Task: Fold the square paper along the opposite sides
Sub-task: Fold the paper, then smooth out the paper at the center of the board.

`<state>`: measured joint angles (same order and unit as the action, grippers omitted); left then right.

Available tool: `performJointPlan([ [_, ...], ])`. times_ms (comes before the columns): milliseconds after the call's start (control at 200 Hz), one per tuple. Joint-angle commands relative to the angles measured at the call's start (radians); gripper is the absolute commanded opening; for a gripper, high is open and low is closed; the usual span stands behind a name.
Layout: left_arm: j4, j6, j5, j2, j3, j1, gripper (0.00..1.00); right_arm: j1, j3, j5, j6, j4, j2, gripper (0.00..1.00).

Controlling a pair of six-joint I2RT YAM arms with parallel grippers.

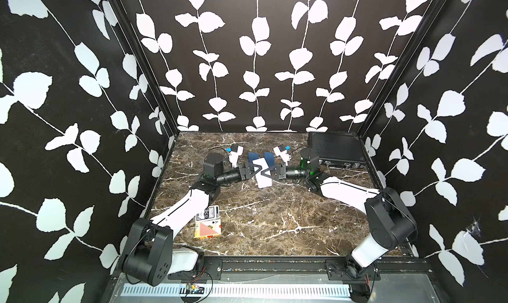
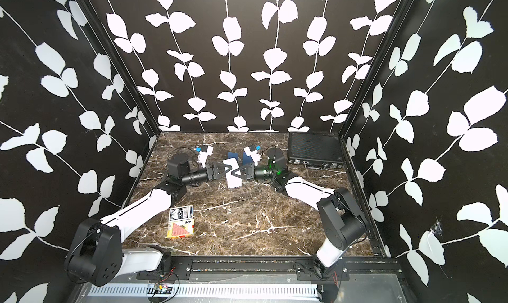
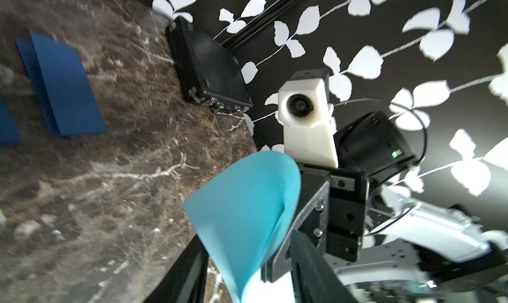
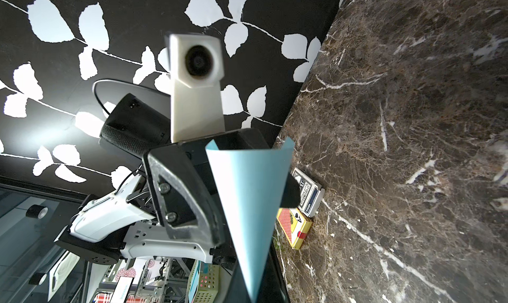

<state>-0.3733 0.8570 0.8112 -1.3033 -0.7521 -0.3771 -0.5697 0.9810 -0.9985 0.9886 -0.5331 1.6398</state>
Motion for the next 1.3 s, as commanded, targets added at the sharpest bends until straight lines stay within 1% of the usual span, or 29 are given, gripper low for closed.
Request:
performJointPlan([
  [0, -0.046, 0.000, 0.010, 0.029, 0.005, -0.003, 0.34, -0.005, 0.049, 0.009, -0.022, -0.005, -0.032, 0.05],
  [50, -0.045, 0.001, 0.011, 0.028, 0.004, -0.004, 0.27, -0.004, 0.048, 0.012, -0.024, -0.003, -0.032, 0.05],
  [200, -0.052, 0.011, 0.019, 0.018, -0.007, -0.003, 0.00, -0.006, 0.048, 0.024, -0.018, -0.002, -0.031, 0.05],
  [260, -0.055, 0.016, 0.023, 0.015, -0.011, -0.003, 0.00, -0.006, 0.050, 0.026, -0.009, -0.008, -0.031, 0.06],
  [315, -0.049, 0.013, 0.027, 0.013, -0.016, -0.003, 0.00, -0.006, 0.050, 0.028, -0.002, -0.010, -0.031, 0.10],
  [355, -0.035, 0.002, 0.029, 0.012, -0.021, -0.003, 0.00, -0.004, 0.048, 0.027, -0.001, -0.006, -0.031, 0.18],
  [380, -0.015, -0.008, 0.029, 0.014, -0.027, -0.003, 0.00, 0.000, 0.044, 0.026, -0.002, 0.001, -0.031, 0.27],
  [405, 0.011, -0.025, 0.031, 0.015, -0.033, -0.003, 0.00, 0.008, 0.038, 0.024, -0.006, 0.009, -0.068, 0.35],
  [450, 0.075, -0.063, 0.042, 0.015, -0.054, -0.003, 0.00, 0.027, 0.011, 0.020, -0.033, 0.033, -0.100, 0.43],
  [505, 0.160, -0.119, 0.053, 0.010, -0.077, -0.003, 0.00, 0.059, -0.045, 0.057, -0.133, 0.119, -0.171, 0.48],
  [575, 0.275, -0.200, 0.057, -0.013, -0.099, -0.004, 0.00, 0.072, -0.114, 0.195, -0.388, 0.299, -0.292, 0.51],
  [600, 0.311, -0.226, 0.054, -0.028, -0.106, -0.006, 0.00, 0.069, -0.152, 0.248, -0.460, 0.308, -0.333, 0.50],
  [630, 0.341, -0.248, 0.055, -0.049, -0.110, -0.011, 0.00, 0.067, -0.214, 0.292, -0.521, 0.260, -0.372, 0.49],
  [710, 0.377, -0.289, 0.052, -0.129, -0.118, -0.033, 0.00, 0.062, -0.362, 0.387, -0.619, 0.105, -0.454, 0.42],
  [750, 0.411, -0.314, 0.049, -0.172, -0.129, -0.048, 0.00, 0.050, -0.417, 0.410, -0.682, 0.060, -0.481, 0.41],
  [845, 0.401, -0.336, 0.011, -0.253, -0.118, -0.092, 0.00, -0.005, -0.456, 0.485, -0.872, 0.127, -0.522, 0.40],
  [890, 0.373, -0.341, -0.007, -0.289, -0.114, -0.114, 0.00, -0.026, -0.467, 0.518, -0.928, 0.150, -0.525, 0.39],
  [950, 0.349, -0.343, -0.002, -0.346, -0.122, -0.126, 0.00, -0.047, -0.495, 0.564, -0.963, 0.129, -0.515, 0.37],
  [1000, 0.287, -0.332, 0.018, -0.387, -0.113, -0.126, 0.00, -0.063, -0.532, 0.606, -0.978, 0.072, -0.498, 0.35],
  [1055, 0.276, -0.358, 0.016, -0.412, -0.107, -0.126, 0.00, -0.084, -0.566, 0.645, -1.003, 0.019, -0.475, 0.33],
  [1185, 0.339, -0.453, 0.003, -0.487, -0.121, -0.123, 0.00, -0.112, -0.571, 0.672, -1.052, -0.018, -0.389, 0.27],
  [1295, 0.326, -0.468, 0.005, -0.550, -0.122, -0.118, 0.00, -0.142, -0.552, 0.667, -1.052, -0.080, -0.291, 0.19],
])
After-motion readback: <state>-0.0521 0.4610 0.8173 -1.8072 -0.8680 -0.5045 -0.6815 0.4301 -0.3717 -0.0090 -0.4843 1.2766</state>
